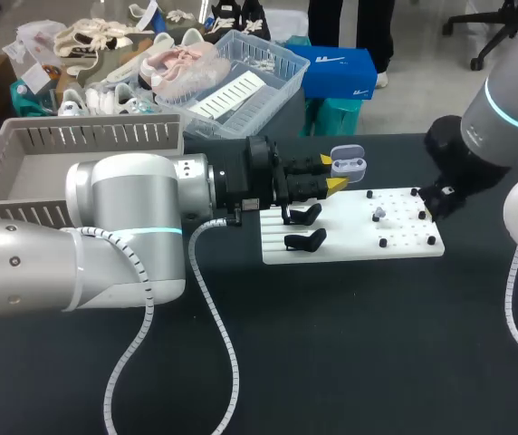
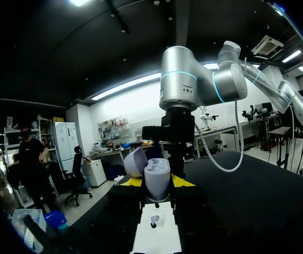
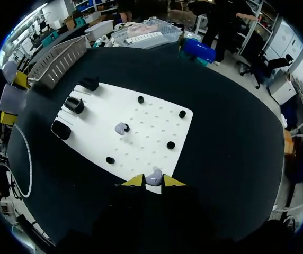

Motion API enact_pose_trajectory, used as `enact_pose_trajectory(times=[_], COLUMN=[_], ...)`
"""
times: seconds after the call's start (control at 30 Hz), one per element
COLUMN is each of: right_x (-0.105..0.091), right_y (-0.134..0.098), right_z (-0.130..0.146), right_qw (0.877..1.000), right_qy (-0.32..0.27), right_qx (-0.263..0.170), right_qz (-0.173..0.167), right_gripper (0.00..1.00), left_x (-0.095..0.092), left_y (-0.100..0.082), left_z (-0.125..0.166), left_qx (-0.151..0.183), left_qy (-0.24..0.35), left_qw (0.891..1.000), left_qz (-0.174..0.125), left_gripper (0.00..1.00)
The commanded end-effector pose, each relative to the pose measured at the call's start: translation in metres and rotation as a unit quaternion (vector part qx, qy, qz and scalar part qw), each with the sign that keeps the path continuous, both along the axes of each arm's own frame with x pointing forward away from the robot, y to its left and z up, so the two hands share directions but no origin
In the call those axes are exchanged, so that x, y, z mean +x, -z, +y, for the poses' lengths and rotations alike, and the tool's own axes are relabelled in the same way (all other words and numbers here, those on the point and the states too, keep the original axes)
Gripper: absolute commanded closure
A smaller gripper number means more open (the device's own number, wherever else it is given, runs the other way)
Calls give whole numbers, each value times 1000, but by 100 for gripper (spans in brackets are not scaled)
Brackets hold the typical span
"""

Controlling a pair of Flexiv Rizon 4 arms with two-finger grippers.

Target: Pick up each earbud case from the left stands, insert the matching earbuds, close the lid, and place the case in the box.

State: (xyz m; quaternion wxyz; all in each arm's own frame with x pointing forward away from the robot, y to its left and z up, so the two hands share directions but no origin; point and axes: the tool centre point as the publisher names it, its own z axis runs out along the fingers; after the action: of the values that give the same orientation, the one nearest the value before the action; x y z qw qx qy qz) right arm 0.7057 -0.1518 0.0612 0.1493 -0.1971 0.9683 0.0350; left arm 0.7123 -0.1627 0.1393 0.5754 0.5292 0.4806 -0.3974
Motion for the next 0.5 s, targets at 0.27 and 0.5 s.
enact_pose_trajectory(times=[0.27, 0.5], right_x=[-43, -63], right_y=[-36, -56], right_z=[1, 17], right_qw=[993, 983], right_qy=[115, 179], right_qx=[-23, -39], right_qz=[4, 20], right_gripper=[100, 100], left_x=[0, 0], left_y=[1, 1], left_z=[-1, -1], left_qx=[-1, -1], left_qy=[-2, -2], left_qw=[1000, 1000], left_qz=[-1, -1], left_gripper=[100, 100])
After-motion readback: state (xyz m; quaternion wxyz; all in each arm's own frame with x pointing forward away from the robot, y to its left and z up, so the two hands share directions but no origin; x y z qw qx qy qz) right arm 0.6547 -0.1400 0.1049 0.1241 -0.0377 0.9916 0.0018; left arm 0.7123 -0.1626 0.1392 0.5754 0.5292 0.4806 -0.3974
